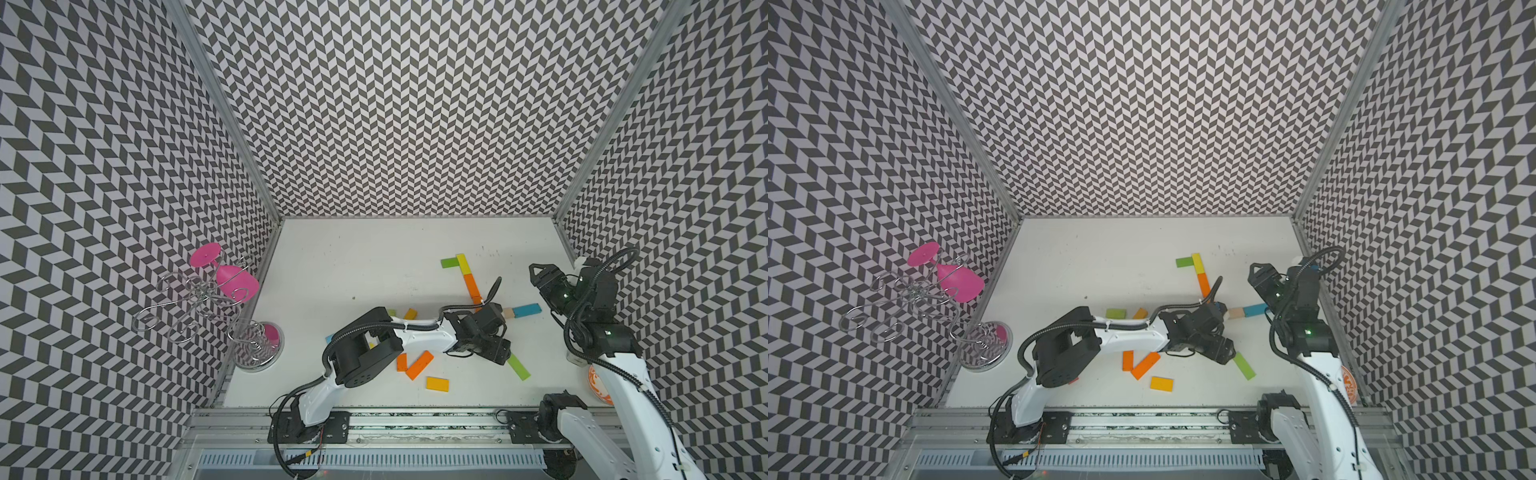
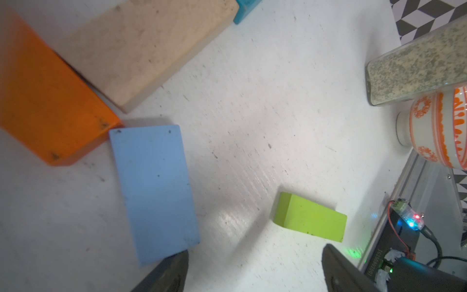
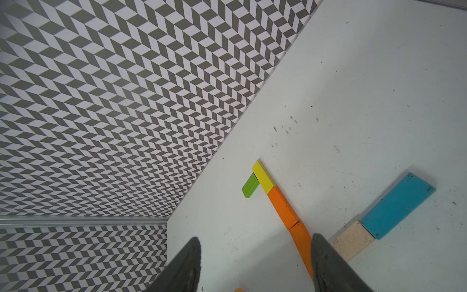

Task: Assemble a giraffe with building blocks
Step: Assemble the building block at the center of the board, then pick up the building block from the center of the board.

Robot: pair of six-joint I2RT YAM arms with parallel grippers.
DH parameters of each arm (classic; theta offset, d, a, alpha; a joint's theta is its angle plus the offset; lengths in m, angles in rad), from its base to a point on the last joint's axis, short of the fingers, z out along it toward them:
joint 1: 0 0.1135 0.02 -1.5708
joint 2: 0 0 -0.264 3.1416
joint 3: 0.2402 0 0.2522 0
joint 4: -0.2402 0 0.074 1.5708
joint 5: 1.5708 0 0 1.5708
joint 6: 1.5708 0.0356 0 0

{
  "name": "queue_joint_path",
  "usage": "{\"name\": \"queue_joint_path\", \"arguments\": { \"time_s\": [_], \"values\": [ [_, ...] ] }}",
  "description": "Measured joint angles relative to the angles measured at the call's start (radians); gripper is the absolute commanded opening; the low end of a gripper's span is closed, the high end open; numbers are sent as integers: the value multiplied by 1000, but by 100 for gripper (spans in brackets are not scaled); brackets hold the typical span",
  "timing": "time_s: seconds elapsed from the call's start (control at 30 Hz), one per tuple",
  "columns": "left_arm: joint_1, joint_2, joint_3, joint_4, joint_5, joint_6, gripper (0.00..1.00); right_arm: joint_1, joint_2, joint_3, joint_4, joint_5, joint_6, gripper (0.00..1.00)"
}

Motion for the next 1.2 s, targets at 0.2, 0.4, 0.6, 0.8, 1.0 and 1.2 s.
{"name": "queue_joint_path", "arguments": {
  "time_s": [0.2,0.4,0.6,0.8,1.0,1.2],
  "values": [
    [1,4,6,0,4,0,85,0,0,0,0,3,-2,67],
    [-3,-24,-18,-1,8,0,86,0,5,0,-1,3,-3,67],
    [-28,-202,-120,-5,-9,0,86,0,8,3,-13,19,-8,66],
    [-27,-421,-209,-9,-84,10,86,0,33,15,-45,44,-47,61],
    [45,-538,-337,-12,-145,26,86,36,138,29,-138,76,-106,61],
    [125,-600,-461,-19,-168,32,87,244,287,21,-254,170,-107,63]
  ]
}}
